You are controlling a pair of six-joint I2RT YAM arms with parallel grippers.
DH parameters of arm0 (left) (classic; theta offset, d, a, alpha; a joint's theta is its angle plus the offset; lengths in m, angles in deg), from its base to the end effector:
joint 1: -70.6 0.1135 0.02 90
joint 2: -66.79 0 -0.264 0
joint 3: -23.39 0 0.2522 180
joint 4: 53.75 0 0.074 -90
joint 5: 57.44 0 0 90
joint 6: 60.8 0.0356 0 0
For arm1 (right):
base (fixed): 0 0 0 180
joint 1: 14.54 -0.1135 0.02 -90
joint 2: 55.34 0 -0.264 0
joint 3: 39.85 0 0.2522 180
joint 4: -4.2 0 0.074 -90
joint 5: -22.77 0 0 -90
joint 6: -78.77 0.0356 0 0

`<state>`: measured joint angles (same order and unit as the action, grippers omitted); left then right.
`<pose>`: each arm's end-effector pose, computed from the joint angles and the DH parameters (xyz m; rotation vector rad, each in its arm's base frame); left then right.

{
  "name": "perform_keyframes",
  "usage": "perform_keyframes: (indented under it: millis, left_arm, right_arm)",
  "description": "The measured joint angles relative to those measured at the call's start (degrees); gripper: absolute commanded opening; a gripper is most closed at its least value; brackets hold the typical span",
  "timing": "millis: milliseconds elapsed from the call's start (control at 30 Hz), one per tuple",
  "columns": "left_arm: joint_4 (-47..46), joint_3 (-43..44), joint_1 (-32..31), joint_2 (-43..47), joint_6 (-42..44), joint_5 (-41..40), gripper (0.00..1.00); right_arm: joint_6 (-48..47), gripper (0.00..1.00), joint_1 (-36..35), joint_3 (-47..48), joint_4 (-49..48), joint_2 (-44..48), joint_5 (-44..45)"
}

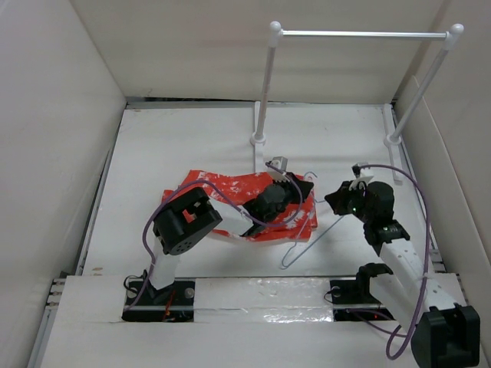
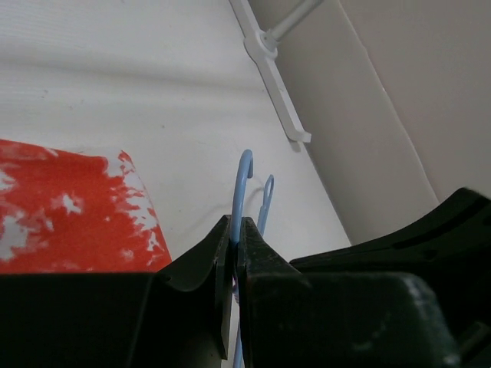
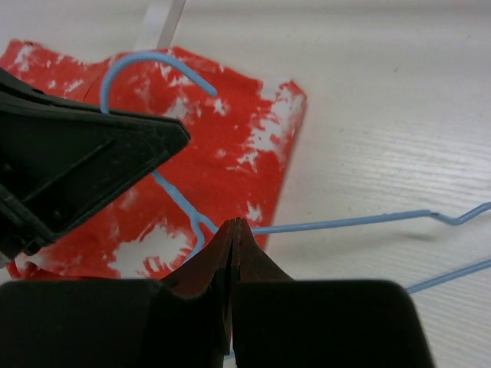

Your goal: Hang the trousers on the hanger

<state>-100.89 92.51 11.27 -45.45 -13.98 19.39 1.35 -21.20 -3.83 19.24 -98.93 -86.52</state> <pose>0.2173 -0.3506 0.1931 0.0291 1.6392 -1.2437 0.1756 0.0323 0.2209 -0.1212 1.9789 0.5496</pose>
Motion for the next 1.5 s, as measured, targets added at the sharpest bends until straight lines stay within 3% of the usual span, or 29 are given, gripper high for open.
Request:
perform_keyframes:
  millis: [33,133,200,400,700,833,933,1067,1100,1300,1500]
  left_arm:
    - [-1.01,-0.66,-0.55,0.04,-0.48,-2.08,0.0]
    - [-3.41,-2.05,-1.77,0.5,-1.27,-7.78,0.0]
    - [-4.52,-2.23,-2.08,0.59,-1.29,-11.19,0.0]
    - [-7.3,-2.23,-1.77,0.59,-0.42,-18.88,0.0]
    - [-7.96,-2.97,-1.7,0.17,1.03,-21.18,0.0]
    - [-9.09,-4.33,-1.6,0.17,1.11,-21.42,0.0]
    - [-10.51,-5.38,-1.36,-0.02,1.11,-21.42,0.0]
    - [-12.22,-6.62,-1.29,-0.55,1.36,-21.62,0.0]
    - [-12.79,-7.02,-1.31,-0.55,1.62,-21.79,0.0]
    - [-15.56,-10.05,-0.59,-0.31,4.35,-23.26,0.0]
    - [-17.86,-15.26,0.9,3.96,10.1,-26.62,0.0]
  right_arm:
    - [0.11,0.0,0.0,-0.55,-0.33,-0.94,-0.81]
    - [0.52,0.13,-0.22,-1.7,-0.72,-1.46,-2.1]
    - [0.81,0.29,-0.57,-2.62,-2.45,-1.88,-2.58]
    - [2.14,0.56,-0.94,-6.62,-8.59,-9.44,-4.15]
    - [3.45,0.63,-2.1,-5.49,-20.72,-27.69,-6.01]
    - [4.24,0.63,-4.5,-4.96,-25.42,-31.1,-5.62]
    - [4.81,0.57,-6.03,-4.87,-28.0,-32.74,-5.09]
    - [5.86,0.1,-6.82,-4.83,-31.58,-35.76,-5.68]
    - [6.34,0.02,-6.8,-4.92,-32.46,-36.44,-6.01]
    - [8.68,0.0,-3.45,-7.87,-35.56,-34.29,-9.22]
    - [8.7,0.0,0.94,-9.97,-29.73,-21.44,-12.22]
